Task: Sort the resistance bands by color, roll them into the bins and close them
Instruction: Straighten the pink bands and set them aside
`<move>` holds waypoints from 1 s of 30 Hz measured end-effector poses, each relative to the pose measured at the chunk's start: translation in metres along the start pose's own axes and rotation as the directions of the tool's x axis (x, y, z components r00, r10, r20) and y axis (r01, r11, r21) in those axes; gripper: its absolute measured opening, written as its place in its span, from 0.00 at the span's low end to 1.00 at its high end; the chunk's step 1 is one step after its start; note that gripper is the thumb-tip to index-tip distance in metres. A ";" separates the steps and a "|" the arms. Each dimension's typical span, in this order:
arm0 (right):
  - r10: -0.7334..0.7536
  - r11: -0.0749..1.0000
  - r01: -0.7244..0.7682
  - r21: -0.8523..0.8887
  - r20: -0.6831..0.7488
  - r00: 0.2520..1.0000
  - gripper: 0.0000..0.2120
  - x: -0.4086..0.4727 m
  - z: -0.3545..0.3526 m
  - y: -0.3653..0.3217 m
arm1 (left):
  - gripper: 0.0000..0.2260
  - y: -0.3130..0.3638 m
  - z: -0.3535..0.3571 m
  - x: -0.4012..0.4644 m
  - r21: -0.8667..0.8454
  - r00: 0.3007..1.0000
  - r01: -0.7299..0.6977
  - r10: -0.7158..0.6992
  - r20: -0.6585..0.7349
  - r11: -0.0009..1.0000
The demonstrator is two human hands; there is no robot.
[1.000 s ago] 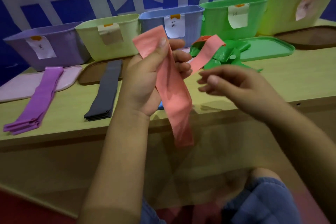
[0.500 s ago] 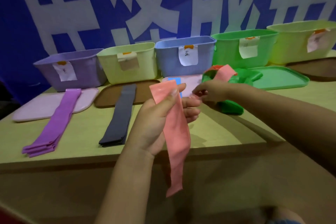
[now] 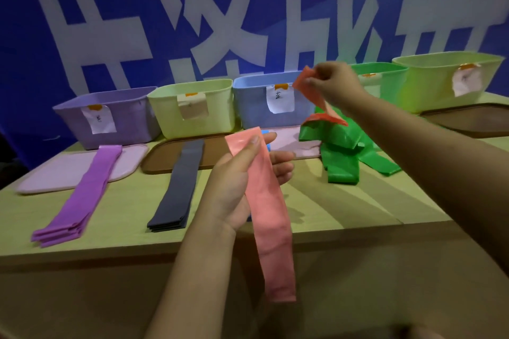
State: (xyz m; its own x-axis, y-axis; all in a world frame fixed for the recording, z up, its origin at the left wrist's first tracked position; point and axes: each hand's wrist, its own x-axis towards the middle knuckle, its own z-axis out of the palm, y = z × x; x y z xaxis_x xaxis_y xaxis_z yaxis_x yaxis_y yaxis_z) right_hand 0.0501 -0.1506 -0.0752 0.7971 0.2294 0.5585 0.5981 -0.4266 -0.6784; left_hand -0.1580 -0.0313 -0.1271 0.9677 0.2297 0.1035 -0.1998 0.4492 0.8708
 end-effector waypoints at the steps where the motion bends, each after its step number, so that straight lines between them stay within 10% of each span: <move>1: -0.002 0.998 0.006 0.068 -0.059 0.998 0.01 0.006 -0.007 -0.006 | 0.12 0.001 0.001 0.000 -0.004 1.000 -0.005 0.005 -0.006 1.000; 10: -0.067 0.817 0.222 0.532 -0.295 0.953 0.07 0.018 -0.072 -0.076 | 0.13 0.008 0.012 0.001 -0.049 0.998 -0.045 0.042 -0.051 0.998; 15: -0.129 0.727 0.250 0.640 -0.230 0.964 0.03 -0.016 -0.094 -0.108 | 0.25 0.010 0.015 0.008 -0.077 0.996 -0.007 0.000 -0.086 0.997; 21: -0.170 0.660 0.216 0.719 -0.137 0.976 0.03 -0.071 -0.089 -0.125 | 0.07 0.009 0.015 0.010 -0.021 0.985 -0.093 0.089 -0.146 0.995; 30: -0.046 0.638 0.027 0.769 0.003 0.999 0.06 -0.183 -0.014 -0.074 | 0.09 0.013 0.017 -0.018 0.110 0.960 -0.261 0.270 -0.074 0.959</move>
State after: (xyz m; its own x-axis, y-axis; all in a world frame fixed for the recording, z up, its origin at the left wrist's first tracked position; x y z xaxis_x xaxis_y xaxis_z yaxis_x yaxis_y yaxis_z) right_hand -0.1411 -0.1735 -0.1200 0.7691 0.2510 0.5878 0.4672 0.4068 -0.7850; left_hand -0.1755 -0.0438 -0.1095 0.8639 0.4054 0.2988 -0.4274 0.2762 0.8608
